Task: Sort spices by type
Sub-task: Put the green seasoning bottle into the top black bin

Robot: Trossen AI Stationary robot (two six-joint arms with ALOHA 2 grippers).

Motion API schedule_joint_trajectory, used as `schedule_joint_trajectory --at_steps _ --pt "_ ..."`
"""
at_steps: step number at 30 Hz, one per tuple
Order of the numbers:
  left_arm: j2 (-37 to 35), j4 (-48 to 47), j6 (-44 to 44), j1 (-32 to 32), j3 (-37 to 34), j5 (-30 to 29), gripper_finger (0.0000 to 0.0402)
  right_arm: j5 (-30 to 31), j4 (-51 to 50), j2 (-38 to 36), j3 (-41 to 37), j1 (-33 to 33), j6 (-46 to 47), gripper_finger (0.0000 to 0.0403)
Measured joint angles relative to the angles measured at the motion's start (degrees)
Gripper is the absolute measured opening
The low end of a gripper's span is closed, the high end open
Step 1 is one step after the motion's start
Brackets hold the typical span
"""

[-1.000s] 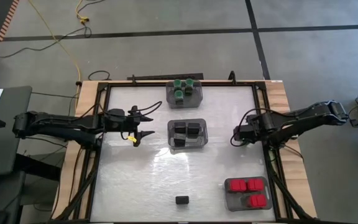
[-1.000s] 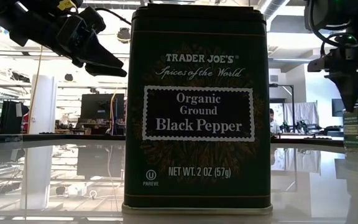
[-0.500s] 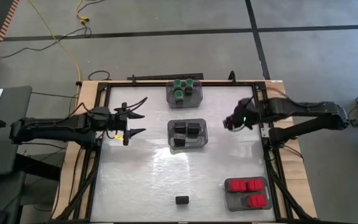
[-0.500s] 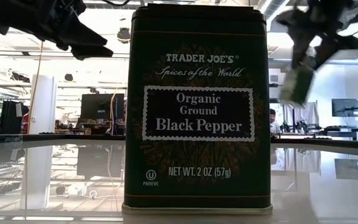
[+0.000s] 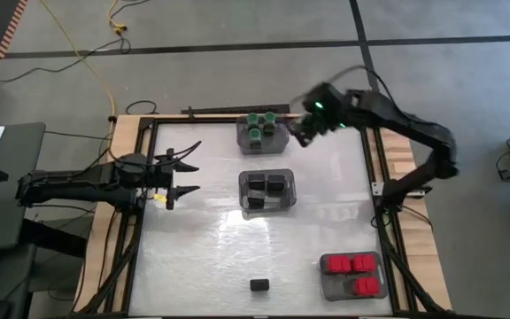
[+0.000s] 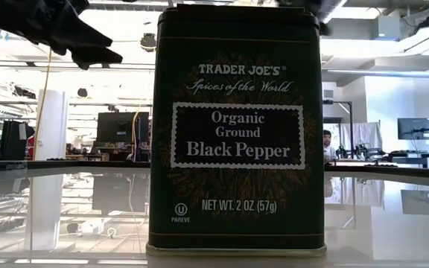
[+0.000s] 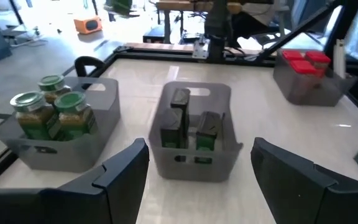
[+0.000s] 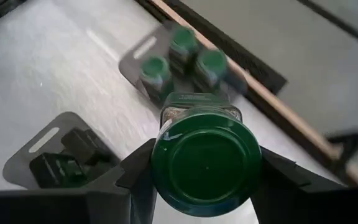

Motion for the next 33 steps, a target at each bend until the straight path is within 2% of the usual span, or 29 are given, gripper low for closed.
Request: schedule_joint_trajectory --at_steps 6,12,20,33 --pt "-1.3 -2.3 -1.5 -2.9 0.0 -2.8 0.0271 -4.6 -1.2 14.8 15.3 -2.9 -15.6 0.0221" --pt "-1.3 -1.9 -3.0 -4.6 0.0 -4.2 0.0271 -8.7 -8.6 25.8 24.4 -5.8 -29.5 0.0221" --pt "-1.3 -1.8 -4.3 -5.4 0.0 -5.1 0.0271 -9.1 -9.6 34.1 25.0 -7.2 -41.1 0.0221" --pt "-1.3 -0.6 -5.3 -5.4 0.0 -5.9 0.0271 -13.5 -2.7 41.4 23.5 -7.9 -48.8 0.0221"
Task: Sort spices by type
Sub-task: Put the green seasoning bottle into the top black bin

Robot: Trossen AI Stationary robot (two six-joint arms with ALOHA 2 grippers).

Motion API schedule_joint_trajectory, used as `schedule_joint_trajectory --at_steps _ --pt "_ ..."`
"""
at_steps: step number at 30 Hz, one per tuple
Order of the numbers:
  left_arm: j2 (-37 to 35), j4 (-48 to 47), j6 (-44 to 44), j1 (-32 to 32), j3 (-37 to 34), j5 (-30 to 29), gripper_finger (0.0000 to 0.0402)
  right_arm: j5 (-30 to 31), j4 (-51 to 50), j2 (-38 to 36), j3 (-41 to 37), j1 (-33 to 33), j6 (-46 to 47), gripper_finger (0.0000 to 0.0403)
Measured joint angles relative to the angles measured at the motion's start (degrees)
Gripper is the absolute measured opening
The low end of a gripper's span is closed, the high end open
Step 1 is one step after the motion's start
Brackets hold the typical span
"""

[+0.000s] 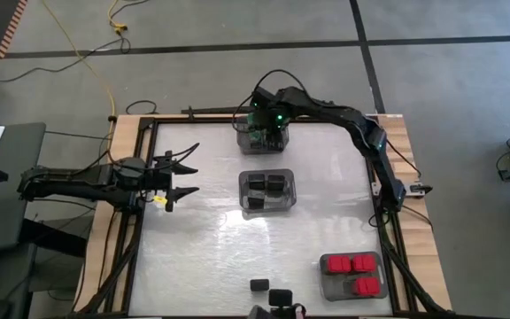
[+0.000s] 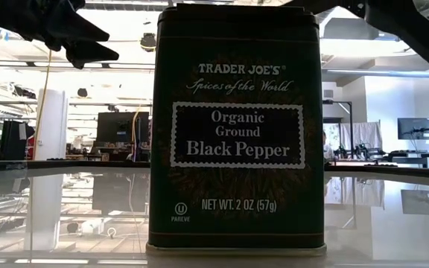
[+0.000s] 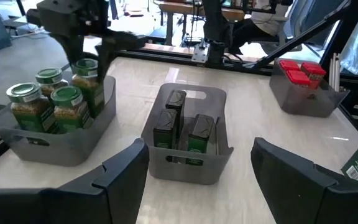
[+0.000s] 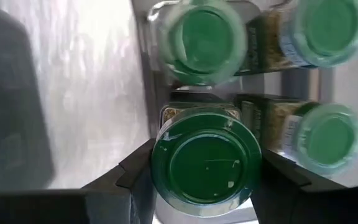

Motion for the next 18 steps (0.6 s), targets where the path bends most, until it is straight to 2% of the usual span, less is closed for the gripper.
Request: schedule_joint_trajectory --at_steps 10,18 --pt "0.2 0.0 -1.3 0.0 0.0 -0.4 0.027 -2.1 1.5 2.0 -0.2 -2.1 -1.6 0.0221" --pt "0.2 0.1 -1.2 0.0 0.0 -0.8 0.027 -3.3 3.5 2.3 -3.6 -1.8 -2.7 0.0221"
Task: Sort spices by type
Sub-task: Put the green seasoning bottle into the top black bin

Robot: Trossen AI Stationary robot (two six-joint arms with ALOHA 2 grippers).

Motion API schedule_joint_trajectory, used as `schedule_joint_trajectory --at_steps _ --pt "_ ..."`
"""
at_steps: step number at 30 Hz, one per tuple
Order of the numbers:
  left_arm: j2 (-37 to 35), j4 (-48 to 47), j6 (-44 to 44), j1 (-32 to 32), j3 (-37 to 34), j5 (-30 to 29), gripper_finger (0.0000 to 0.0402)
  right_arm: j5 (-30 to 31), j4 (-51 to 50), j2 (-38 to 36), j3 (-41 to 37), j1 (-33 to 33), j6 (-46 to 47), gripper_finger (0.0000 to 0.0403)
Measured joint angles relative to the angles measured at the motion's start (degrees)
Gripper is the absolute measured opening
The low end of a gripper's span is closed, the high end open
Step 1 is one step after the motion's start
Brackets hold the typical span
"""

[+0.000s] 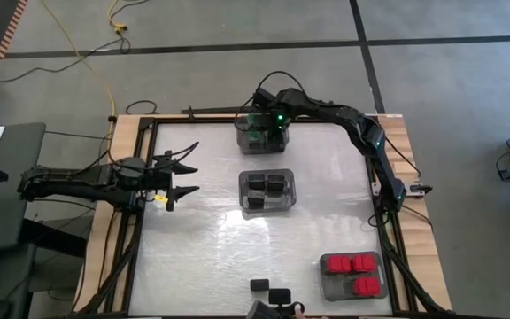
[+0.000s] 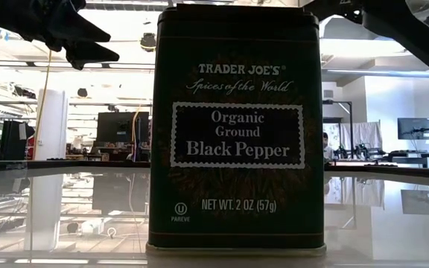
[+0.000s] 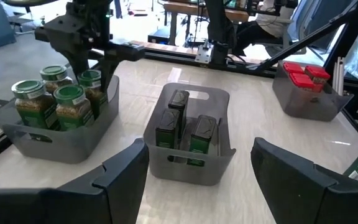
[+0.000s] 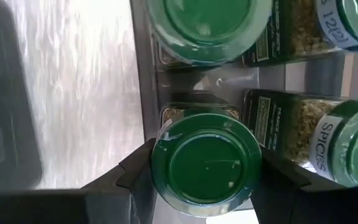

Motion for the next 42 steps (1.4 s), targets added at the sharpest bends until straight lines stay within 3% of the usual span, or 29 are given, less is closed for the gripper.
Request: schedule_joint_trajectory --at_steps 14,19,27,42 --pt "0.0 0.1 0.0 0.0 0.0 -0.7 0.027 0.2 1.2 -0.1 -0.4 0.2 -2.8 0.0223" --pt "0.0 0.1 -0.1 0.0 0.0 -0.9 0.027 0.5 1.1 0.0 -0.4 0.2 -3.7 0.0246" --pt "0.0 0.1 -0.4 0.0 0.0 -0.9 0.027 3.6 0.4 -0.1 -0.5 -0.2 -3.7 0.023" --pt "0.0 0.1 -0.6 0.0 0.0 -1.1 0.027 3.6 0.7 -0.2 -0.5 -0.1 -5.1 0.0247"
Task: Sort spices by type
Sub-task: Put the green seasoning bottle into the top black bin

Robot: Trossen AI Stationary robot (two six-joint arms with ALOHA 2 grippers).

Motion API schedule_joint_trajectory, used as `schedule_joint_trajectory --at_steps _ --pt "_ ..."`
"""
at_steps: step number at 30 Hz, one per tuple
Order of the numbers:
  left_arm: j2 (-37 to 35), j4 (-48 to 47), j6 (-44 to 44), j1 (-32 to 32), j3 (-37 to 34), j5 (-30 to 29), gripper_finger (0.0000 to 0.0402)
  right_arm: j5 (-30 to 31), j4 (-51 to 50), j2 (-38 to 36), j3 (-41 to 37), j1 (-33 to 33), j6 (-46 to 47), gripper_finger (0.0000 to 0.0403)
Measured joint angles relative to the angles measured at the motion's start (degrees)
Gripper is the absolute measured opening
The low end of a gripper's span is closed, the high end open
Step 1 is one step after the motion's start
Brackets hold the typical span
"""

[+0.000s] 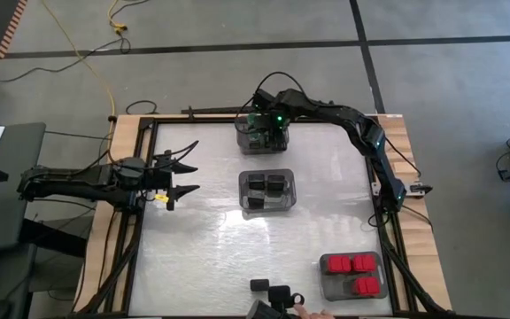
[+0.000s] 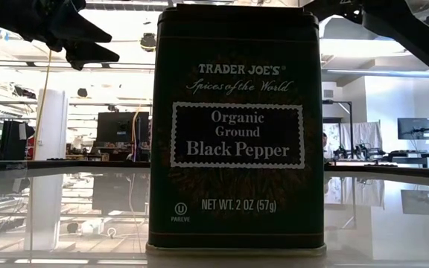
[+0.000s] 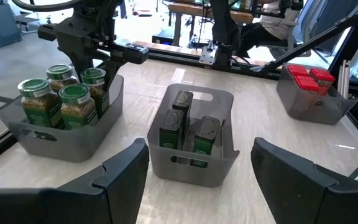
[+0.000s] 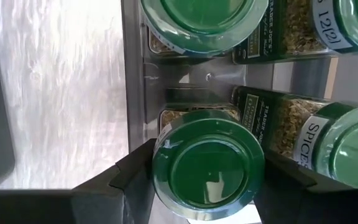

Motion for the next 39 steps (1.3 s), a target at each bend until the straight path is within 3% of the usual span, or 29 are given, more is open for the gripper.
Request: schedule_joint_trajectory --at_steps 21,39 --pt "0.0 0.0 0.0 0.0 0.0 0.0 0.027 0.0 0.2 0.0 0.0 0.0 0.6 0.0256" --pt "0.0 -0.1 0.0 0.0 0.0 0.0 0.027 0.2 -0.6 -0.3 0.8 0.0 0.7 0.0347"
